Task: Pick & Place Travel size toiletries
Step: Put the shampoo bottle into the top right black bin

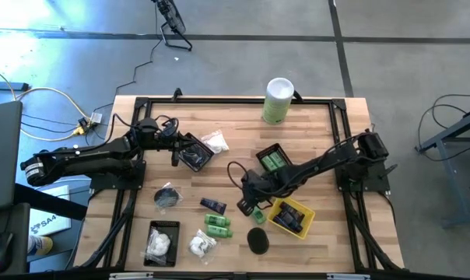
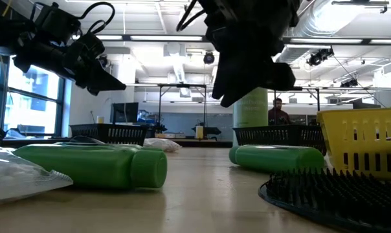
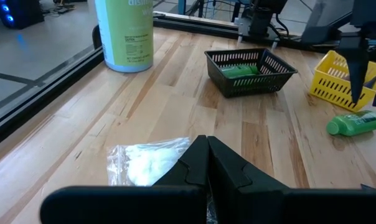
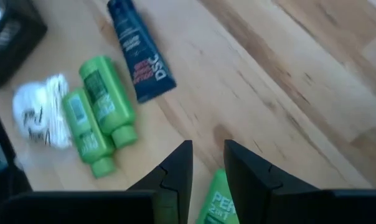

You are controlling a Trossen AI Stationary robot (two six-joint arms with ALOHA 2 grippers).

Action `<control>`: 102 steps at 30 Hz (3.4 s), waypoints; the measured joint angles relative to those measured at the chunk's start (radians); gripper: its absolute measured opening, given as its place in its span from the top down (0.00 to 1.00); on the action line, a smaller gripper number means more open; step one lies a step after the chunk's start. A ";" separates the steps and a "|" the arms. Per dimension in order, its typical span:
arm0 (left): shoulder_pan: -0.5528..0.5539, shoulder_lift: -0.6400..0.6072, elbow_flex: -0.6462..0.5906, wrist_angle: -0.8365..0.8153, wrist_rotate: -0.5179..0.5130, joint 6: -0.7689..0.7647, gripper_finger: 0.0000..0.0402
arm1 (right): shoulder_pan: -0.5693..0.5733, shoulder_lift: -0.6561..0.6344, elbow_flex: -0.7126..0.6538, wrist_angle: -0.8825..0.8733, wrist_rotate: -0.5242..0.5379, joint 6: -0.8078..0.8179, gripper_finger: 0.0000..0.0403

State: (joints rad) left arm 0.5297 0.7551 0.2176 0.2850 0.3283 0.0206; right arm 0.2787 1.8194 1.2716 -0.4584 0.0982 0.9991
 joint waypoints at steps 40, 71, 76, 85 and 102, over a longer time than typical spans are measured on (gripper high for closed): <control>0.000 0.000 0.000 -0.004 0.000 0.000 1.00 | -0.004 0.107 0.000 -0.061 0.034 0.097 0.53; 0.000 0.000 0.000 -0.012 0.000 0.004 1.00 | 0.014 0.120 0.001 -0.097 0.031 0.096 0.59; 0.000 0.000 0.000 -0.015 0.000 0.028 1.00 | 0.007 0.114 0.001 -0.115 0.051 0.092 0.59; 0.000 0.000 0.000 -0.004 0.000 0.029 1.00 | -0.013 0.080 0.000 -0.131 0.051 0.074 0.59; 0.000 0.000 0.000 -0.003 0.000 0.030 1.00 | -0.023 -0.020 0.001 -0.165 -0.212 0.134 0.70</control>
State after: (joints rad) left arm 0.5297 0.7551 0.2176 0.2819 0.3283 0.0509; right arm 0.2554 1.7996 1.2724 -0.6239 -0.1133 1.1332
